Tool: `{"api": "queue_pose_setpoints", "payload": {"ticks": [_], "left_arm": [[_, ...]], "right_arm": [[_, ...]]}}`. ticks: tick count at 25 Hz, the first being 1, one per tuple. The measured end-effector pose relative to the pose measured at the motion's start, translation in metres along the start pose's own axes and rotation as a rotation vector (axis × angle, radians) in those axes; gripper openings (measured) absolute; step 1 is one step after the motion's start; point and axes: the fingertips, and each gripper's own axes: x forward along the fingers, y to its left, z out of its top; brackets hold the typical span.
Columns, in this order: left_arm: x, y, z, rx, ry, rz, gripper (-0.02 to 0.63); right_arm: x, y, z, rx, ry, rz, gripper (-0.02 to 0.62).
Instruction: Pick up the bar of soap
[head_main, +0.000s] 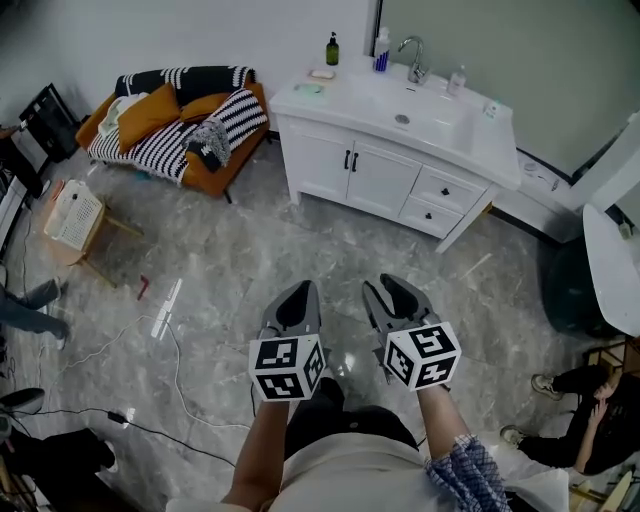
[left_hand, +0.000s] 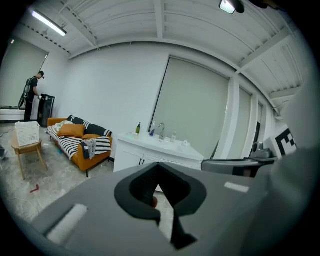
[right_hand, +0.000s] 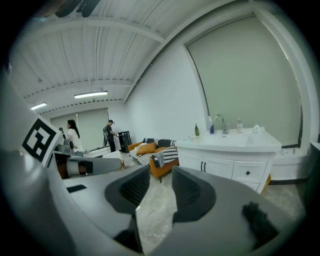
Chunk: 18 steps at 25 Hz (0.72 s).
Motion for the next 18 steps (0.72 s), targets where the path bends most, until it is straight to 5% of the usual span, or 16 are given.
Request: {"api": "queue_pose_setpoints", "payload": {"ticks": [18], "left_arm": [[0.028,0.044,0.02,0.03,-0.001,-0.043,0.008]], "right_arm": [[0.051,0.01,0.013,-0.07,0.012,-0.076,0.127]]}}
